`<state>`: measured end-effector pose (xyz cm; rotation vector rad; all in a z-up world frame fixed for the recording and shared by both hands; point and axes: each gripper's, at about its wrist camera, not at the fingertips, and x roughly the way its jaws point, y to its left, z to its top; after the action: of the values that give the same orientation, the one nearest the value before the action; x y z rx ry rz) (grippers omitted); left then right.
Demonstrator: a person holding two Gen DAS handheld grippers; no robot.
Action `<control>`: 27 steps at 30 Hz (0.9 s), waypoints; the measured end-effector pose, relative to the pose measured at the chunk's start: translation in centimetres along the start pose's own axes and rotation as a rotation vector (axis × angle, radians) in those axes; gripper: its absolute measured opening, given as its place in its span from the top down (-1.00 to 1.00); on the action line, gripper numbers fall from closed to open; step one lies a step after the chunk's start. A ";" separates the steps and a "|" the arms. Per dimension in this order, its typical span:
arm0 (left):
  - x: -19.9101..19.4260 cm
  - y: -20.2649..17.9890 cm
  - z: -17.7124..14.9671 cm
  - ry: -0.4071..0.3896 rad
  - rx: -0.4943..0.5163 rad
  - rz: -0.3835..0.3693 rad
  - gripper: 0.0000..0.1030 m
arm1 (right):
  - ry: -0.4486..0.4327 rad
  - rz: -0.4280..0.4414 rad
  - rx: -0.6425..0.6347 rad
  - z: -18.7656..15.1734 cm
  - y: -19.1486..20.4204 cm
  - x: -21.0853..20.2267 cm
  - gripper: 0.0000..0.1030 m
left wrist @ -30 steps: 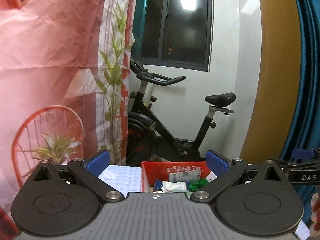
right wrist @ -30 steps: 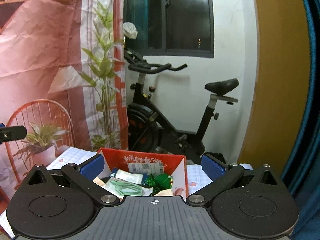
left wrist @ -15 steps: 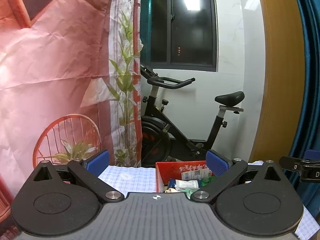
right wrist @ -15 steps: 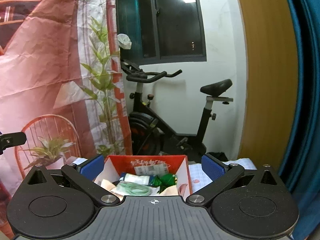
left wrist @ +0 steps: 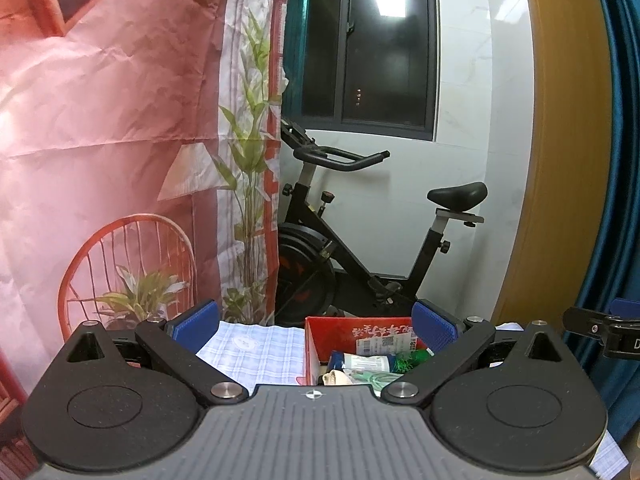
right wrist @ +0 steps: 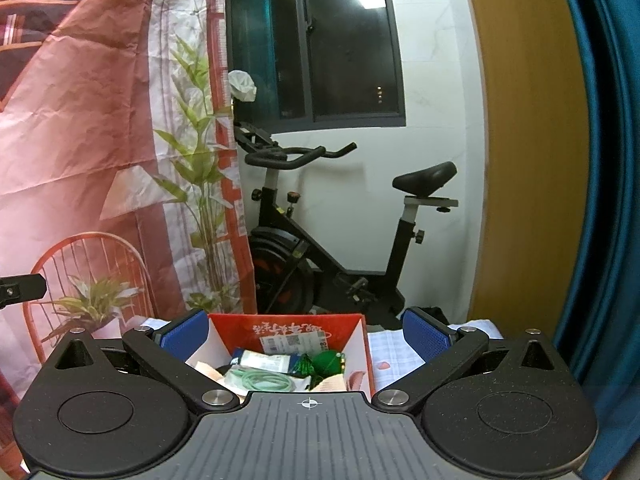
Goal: Organize soft objects
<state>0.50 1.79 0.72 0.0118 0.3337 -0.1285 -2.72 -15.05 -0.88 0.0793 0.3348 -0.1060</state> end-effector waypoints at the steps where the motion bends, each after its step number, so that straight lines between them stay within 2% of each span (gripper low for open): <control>1: 0.0 0.0 0.0 0.003 -0.002 -0.003 -1.00 | -0.001 0.000 0.001 0.0 0.0 0.0 -0.99; 27: 0.8 0.2 -0.4 0.041 -0.028 -0.008 -1.00 | 0.015 -0.025 -0.024 -0.2 -0.2 0.6 -0.99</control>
<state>1.16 1.88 0.02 -0.0145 0.3763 -0.1321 -2.29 -15.30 -1.27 0.0522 0.3518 -0.1261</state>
